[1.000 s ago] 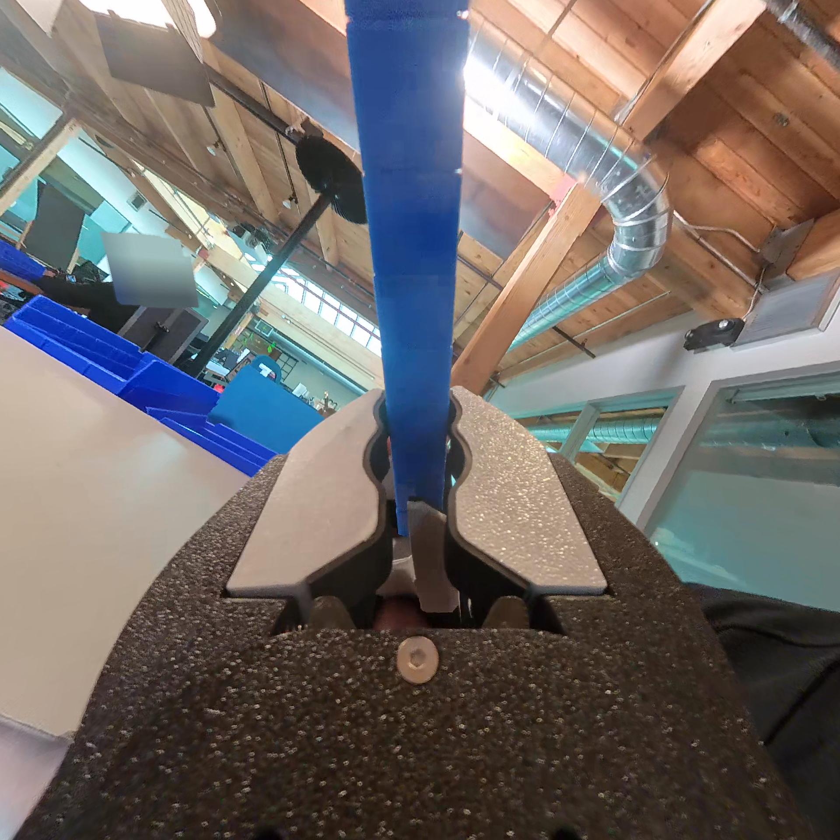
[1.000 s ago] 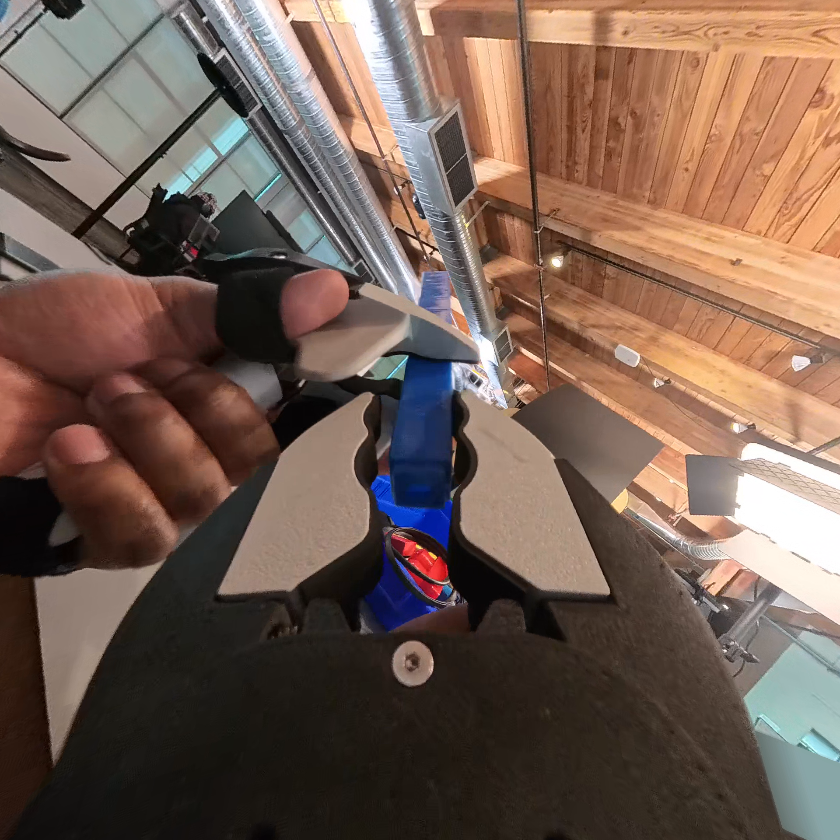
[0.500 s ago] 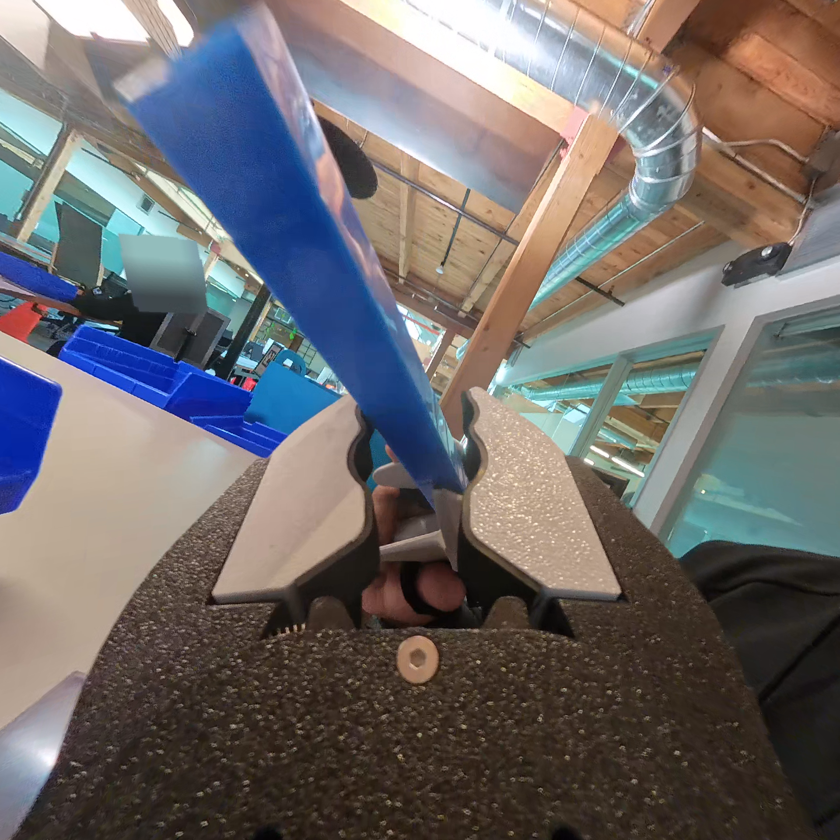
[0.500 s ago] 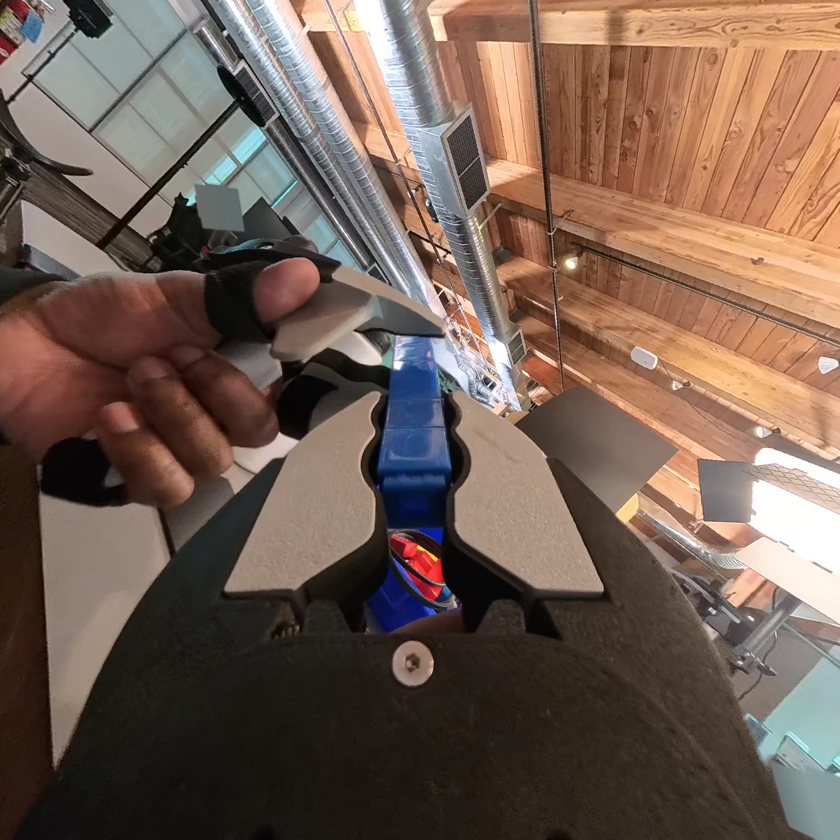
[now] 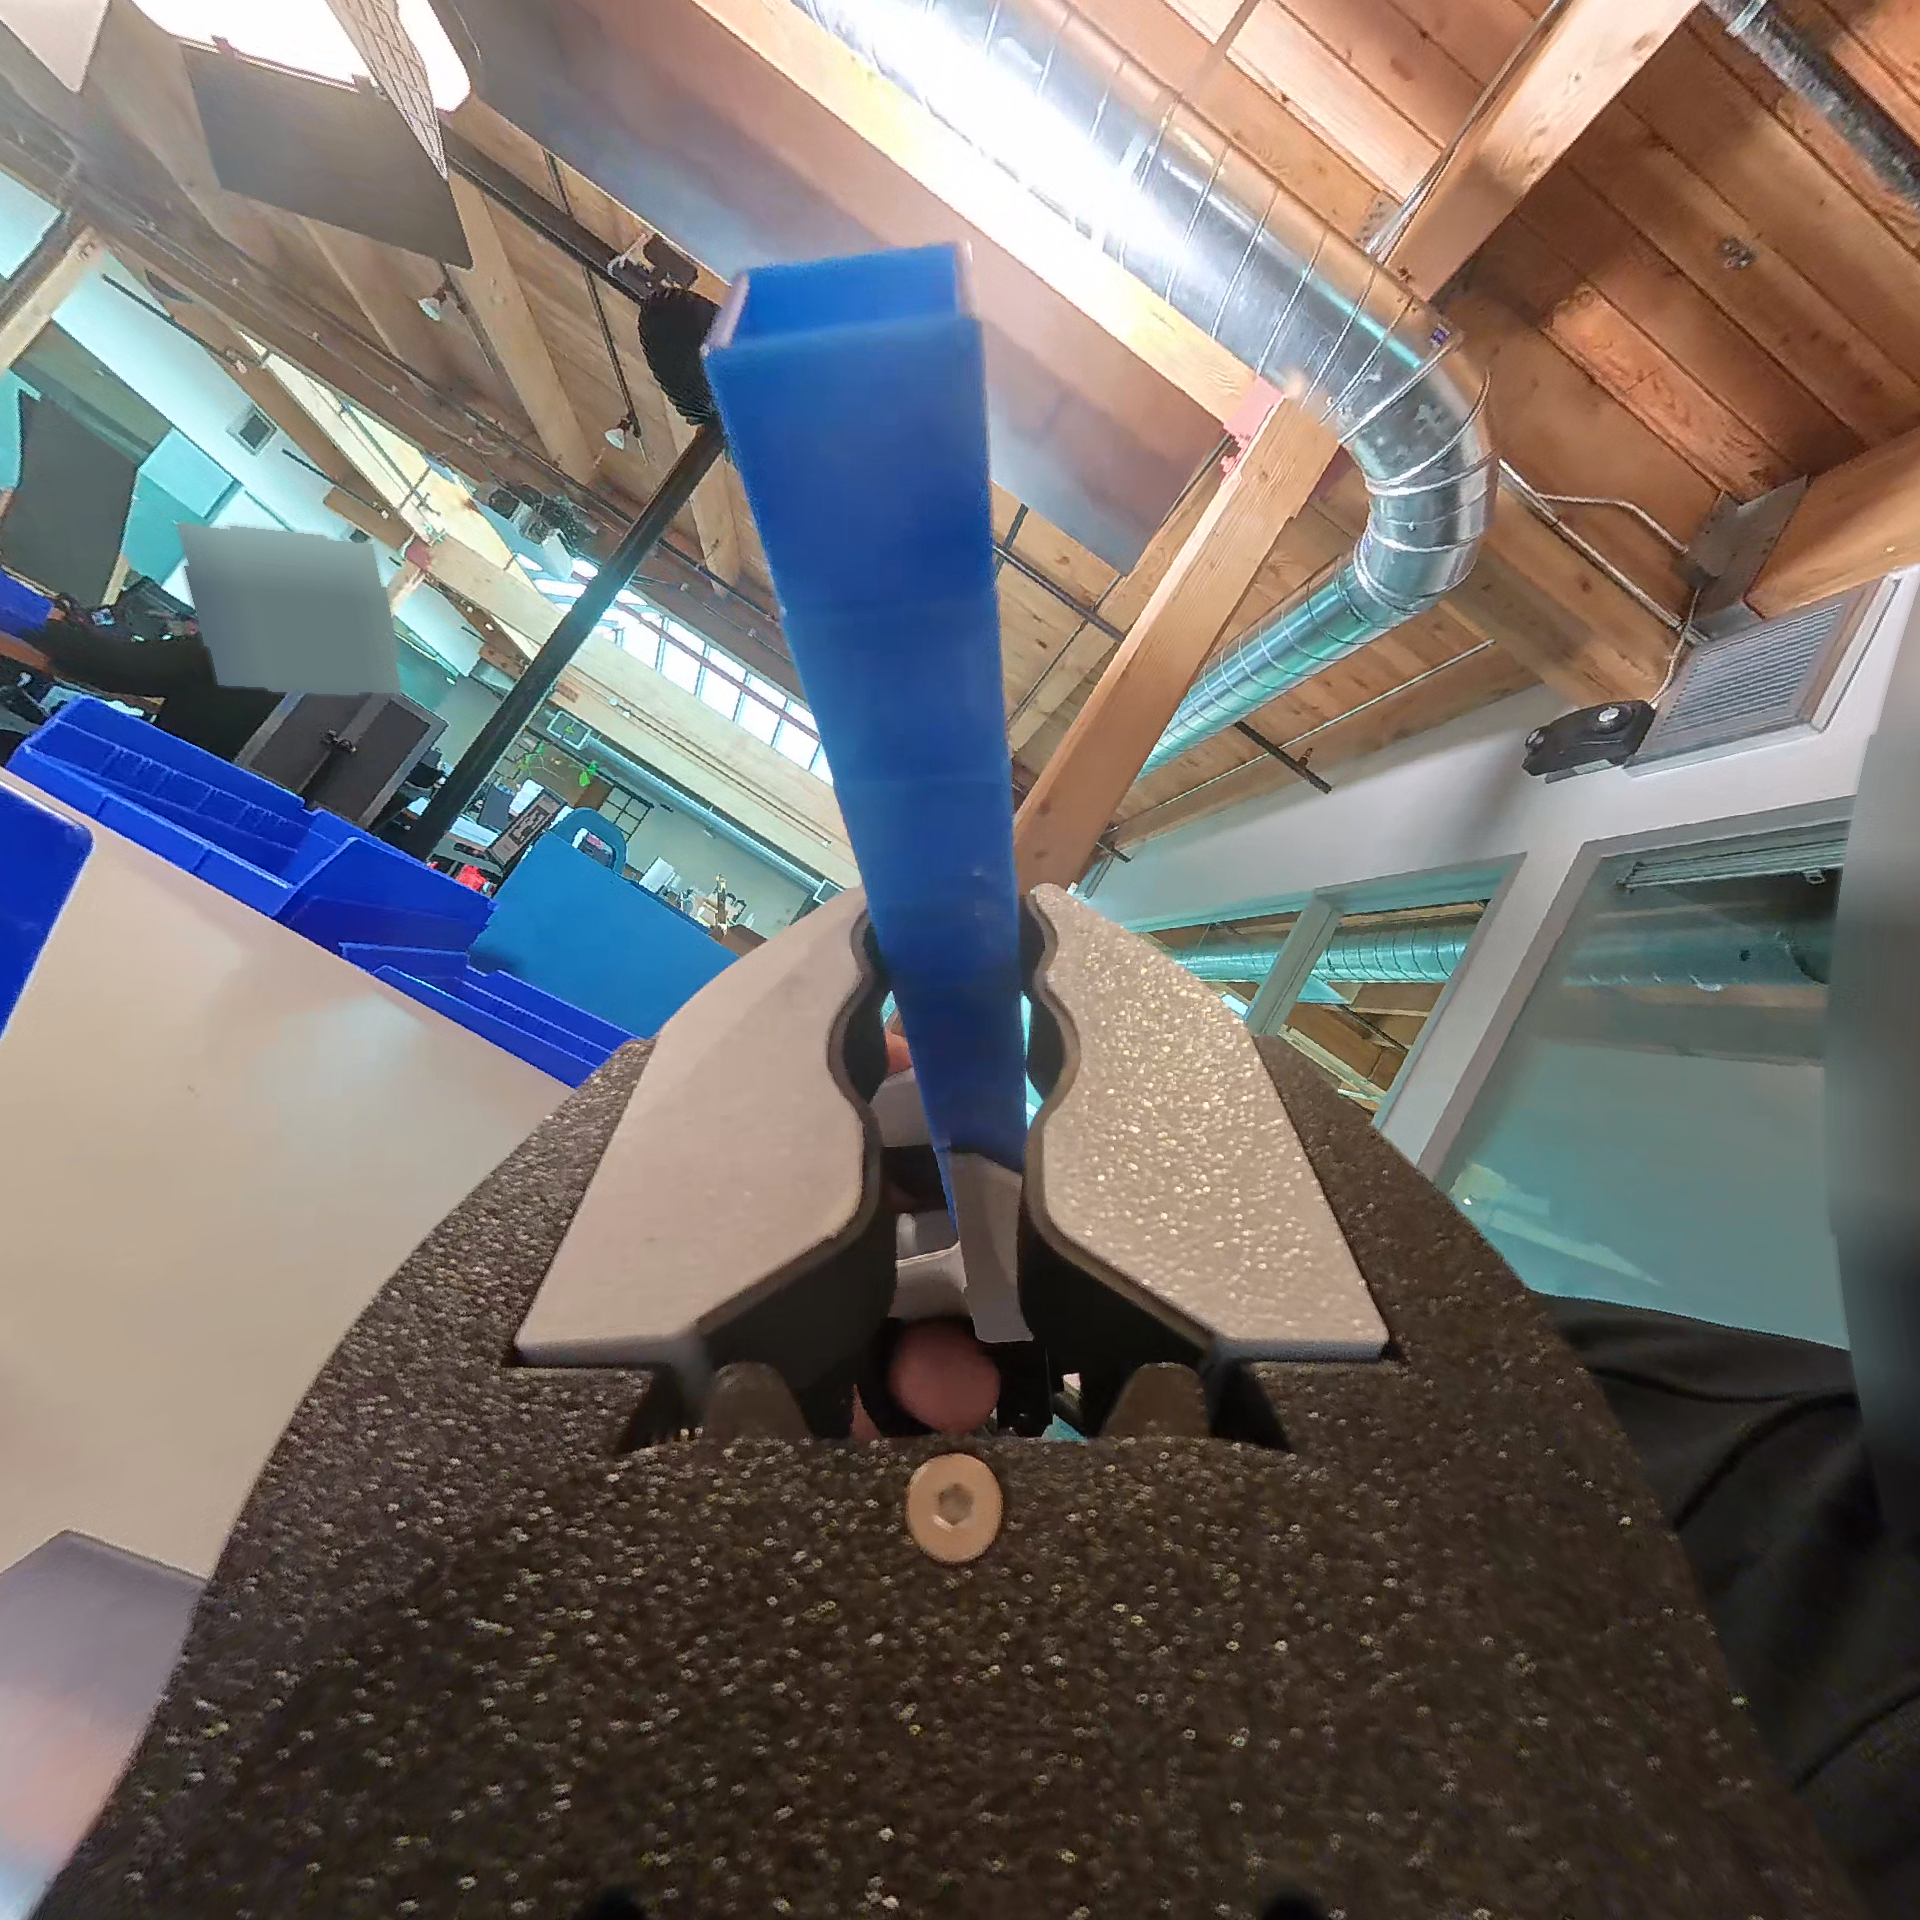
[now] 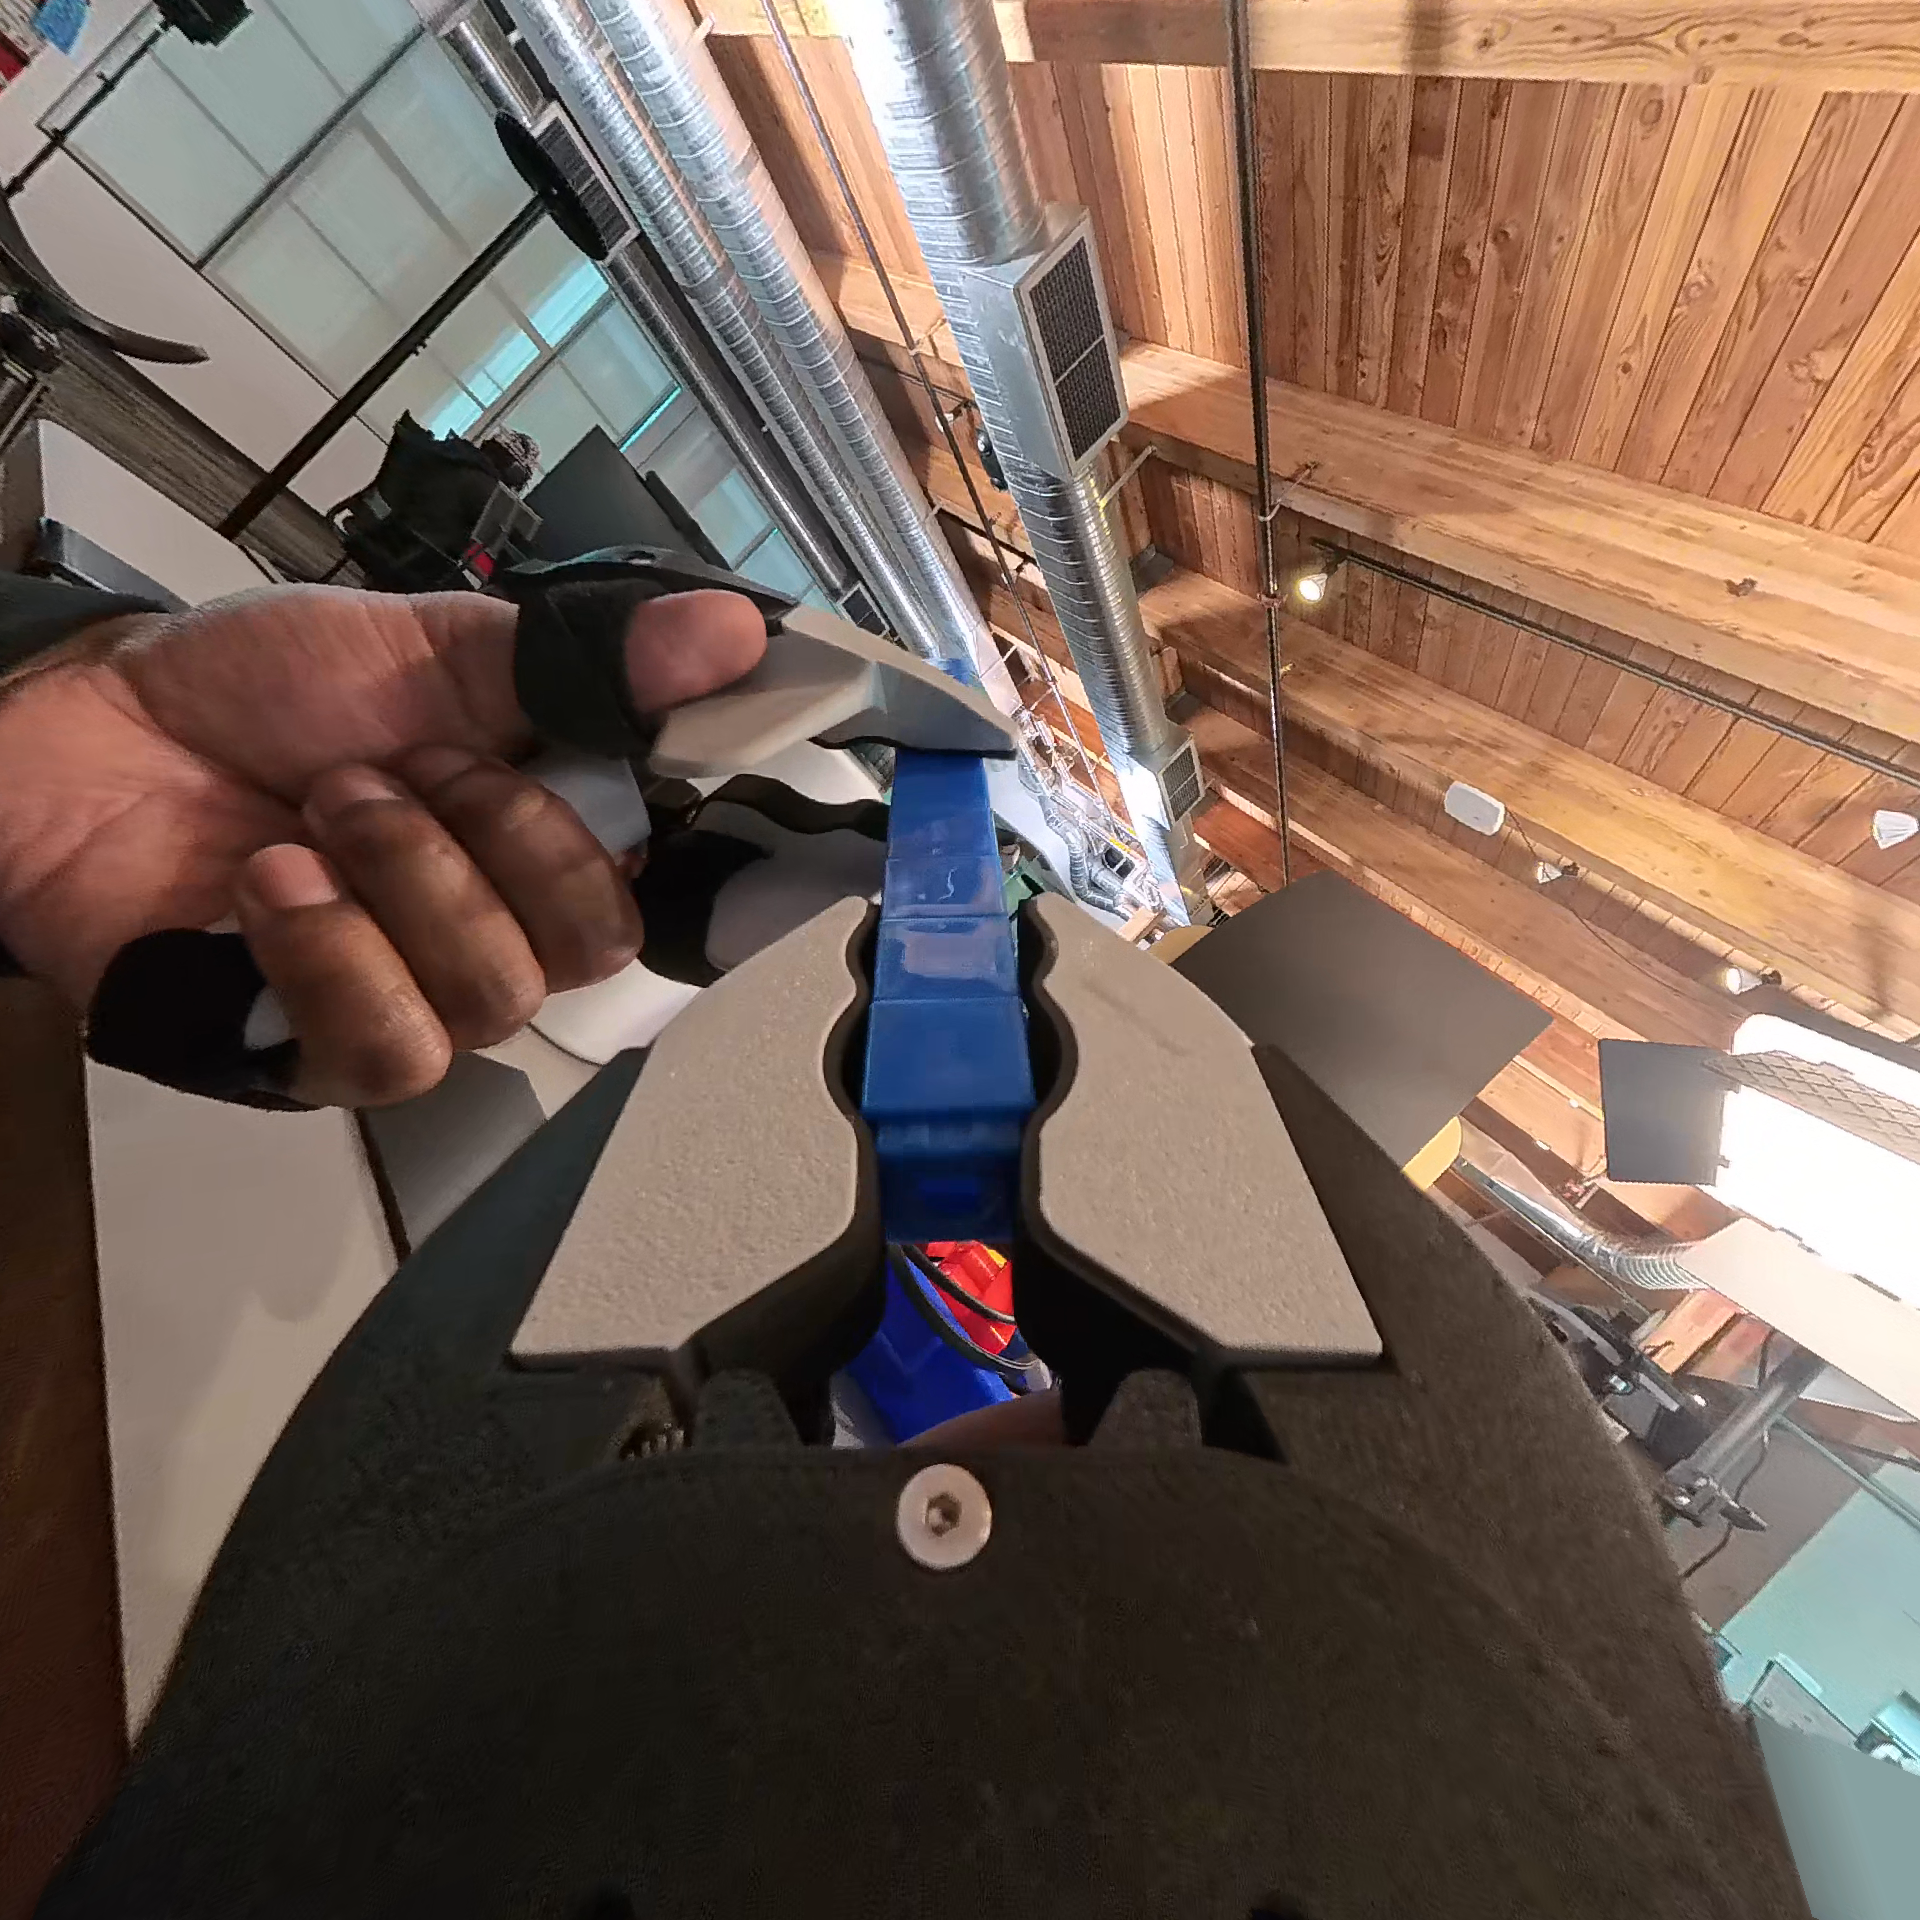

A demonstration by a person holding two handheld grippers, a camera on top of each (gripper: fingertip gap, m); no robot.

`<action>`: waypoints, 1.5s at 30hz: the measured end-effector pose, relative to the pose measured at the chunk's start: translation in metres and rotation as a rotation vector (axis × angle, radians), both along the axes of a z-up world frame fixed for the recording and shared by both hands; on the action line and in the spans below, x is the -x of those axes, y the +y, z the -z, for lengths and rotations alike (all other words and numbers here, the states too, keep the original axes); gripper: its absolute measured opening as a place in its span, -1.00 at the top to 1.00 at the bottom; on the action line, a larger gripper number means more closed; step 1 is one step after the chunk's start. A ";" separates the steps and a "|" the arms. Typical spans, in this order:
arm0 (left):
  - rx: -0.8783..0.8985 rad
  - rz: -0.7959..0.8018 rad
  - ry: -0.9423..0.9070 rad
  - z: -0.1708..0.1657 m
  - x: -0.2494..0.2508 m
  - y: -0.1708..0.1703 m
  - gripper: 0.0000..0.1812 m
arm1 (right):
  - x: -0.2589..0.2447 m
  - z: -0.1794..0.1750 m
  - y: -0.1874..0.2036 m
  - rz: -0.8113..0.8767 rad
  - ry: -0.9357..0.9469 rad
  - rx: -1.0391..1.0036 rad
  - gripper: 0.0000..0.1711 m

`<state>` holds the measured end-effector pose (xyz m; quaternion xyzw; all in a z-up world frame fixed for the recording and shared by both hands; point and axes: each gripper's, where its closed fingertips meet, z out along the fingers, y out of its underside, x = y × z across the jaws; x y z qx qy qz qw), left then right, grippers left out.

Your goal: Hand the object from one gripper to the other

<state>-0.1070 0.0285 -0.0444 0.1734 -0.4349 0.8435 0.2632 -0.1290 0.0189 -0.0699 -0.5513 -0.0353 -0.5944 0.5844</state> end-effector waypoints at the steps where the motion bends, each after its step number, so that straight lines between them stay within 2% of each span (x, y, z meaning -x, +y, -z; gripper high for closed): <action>1: 0.000 0.004 0.005 0.001 0.000 0.000 0.74 | 0.000 0.000 0.000 -0.001 0.001 -0.001 0.71; 18: 0.034 0.033 0.093 0.015 -0.002 -0.013 0.74 | -0.007 0.001 -0.003 0.021 0.035 -0.013 0.52; 23: -0.022 0.041 0.037 0.018 0.009 -0.023 0.74 | -0.010 0.004 -0.001 0.032 0.054 0.000 0.46; 45: -0.127 0.010 0.034 0.028 0.001 -0.026 0.72 | -0.017 0.012 0.001 0.059 0.076 0.020 0.51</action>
